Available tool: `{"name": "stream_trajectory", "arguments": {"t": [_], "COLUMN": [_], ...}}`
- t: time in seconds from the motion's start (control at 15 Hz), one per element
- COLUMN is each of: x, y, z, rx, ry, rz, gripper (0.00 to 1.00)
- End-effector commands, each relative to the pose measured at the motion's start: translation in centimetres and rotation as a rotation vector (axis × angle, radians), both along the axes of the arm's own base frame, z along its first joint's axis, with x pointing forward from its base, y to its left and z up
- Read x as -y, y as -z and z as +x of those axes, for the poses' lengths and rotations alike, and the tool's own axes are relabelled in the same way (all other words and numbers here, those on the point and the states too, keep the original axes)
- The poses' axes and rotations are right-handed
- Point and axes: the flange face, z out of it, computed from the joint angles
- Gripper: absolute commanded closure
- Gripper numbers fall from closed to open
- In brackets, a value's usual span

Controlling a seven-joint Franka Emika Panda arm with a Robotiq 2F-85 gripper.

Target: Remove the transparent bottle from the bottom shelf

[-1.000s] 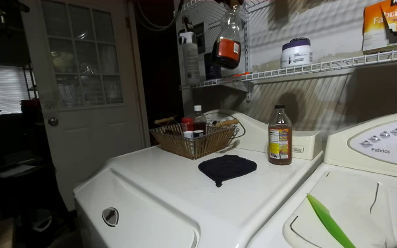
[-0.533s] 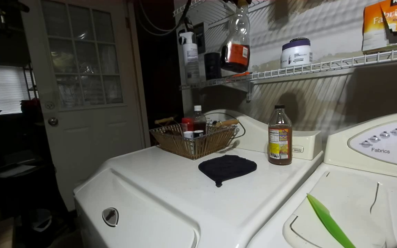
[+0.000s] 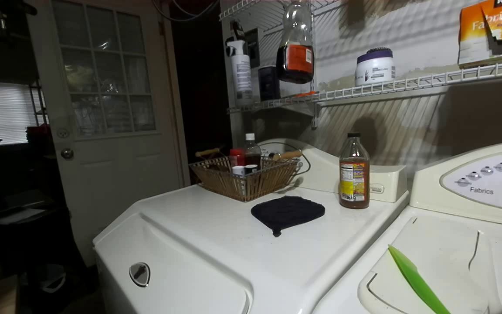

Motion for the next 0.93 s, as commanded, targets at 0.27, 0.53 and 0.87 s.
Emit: {"name": "stream_trajectory", "arguments": {"t": [0.27,0.53,0.87], "x": [5.4,10.0,12.6], "y": [5.2,12.1,16.8], "z": [-6.7,-11.2,-12.0], "rx": [0.014,-0.066,-0.159], "ry": [-0.066,-0.072,-0.06], "rz": [-0.065,-0.018,0.011], "gripper": [0.85,0.85,0.6]}}
